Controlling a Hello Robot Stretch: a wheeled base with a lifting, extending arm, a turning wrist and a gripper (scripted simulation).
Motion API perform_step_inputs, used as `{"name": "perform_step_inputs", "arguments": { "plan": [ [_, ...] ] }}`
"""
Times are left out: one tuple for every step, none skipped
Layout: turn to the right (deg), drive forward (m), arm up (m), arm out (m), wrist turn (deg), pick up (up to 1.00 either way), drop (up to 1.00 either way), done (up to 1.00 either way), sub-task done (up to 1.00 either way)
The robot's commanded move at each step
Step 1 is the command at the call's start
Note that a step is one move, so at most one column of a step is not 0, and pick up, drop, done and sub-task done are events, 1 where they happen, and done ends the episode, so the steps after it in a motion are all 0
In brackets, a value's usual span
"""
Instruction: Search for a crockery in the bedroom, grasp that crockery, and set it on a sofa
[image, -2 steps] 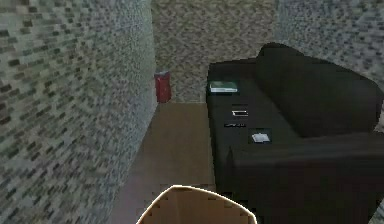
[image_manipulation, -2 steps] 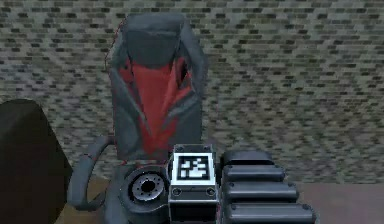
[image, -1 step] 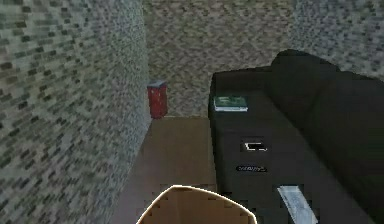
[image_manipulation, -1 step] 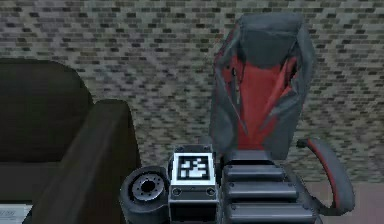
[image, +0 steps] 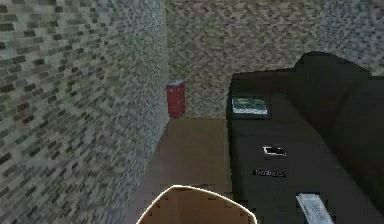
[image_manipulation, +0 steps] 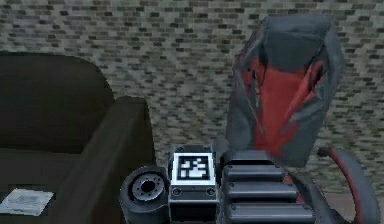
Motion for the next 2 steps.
{"name": "perform_step_inputs", "arguments": {
  "plan": [
    [0.0, 1.0, 0.0, 0.0, 0.0, 0.0, 0.0, 0.0, 0.0],
    [-3.0, 0.0, 0.0, 0.0, 0.0, 0.0, 0.0, 0.0, 0.0]
  ]
}}
